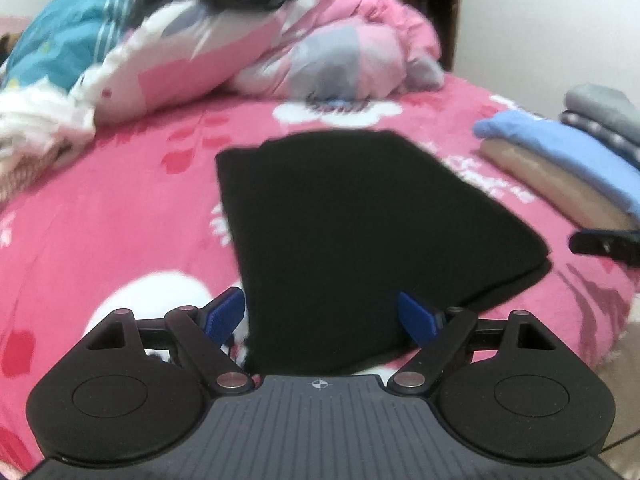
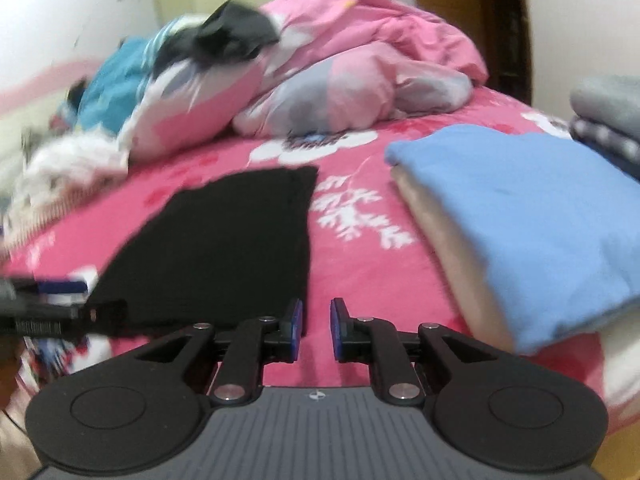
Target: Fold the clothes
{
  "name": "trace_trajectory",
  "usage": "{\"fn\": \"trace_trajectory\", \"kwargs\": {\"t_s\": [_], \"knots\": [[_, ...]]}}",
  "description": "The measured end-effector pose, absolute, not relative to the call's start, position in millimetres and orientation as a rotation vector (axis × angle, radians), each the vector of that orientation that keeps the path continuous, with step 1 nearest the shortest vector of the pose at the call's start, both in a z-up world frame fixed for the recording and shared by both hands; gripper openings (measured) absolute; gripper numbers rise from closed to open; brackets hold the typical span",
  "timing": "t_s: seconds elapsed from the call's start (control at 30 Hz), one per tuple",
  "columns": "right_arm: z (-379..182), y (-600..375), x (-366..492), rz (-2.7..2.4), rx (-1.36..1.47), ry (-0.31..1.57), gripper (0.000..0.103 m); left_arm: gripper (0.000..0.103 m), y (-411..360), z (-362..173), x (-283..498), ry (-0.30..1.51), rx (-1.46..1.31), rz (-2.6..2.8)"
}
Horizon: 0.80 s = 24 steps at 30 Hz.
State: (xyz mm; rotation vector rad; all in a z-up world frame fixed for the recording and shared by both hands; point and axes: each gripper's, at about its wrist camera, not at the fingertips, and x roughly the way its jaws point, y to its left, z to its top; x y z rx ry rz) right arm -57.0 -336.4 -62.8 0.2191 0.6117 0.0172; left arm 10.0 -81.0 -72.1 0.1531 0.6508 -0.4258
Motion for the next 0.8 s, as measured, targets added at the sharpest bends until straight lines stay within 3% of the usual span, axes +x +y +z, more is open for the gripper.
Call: {"fn": "trace_trajectory", "kwargs": {"t_s": [0.33,0.8], "knots": [[-66,-340,-46,0.070,0.294,0.600,0.016,0.085,-102,-77,5,0.655,0.221,-0.464],[-67,-285,-12,0.149,0.118,0.560,0.016,0.085,-108,-68,45,0.752,0.202,-0.335]]}}
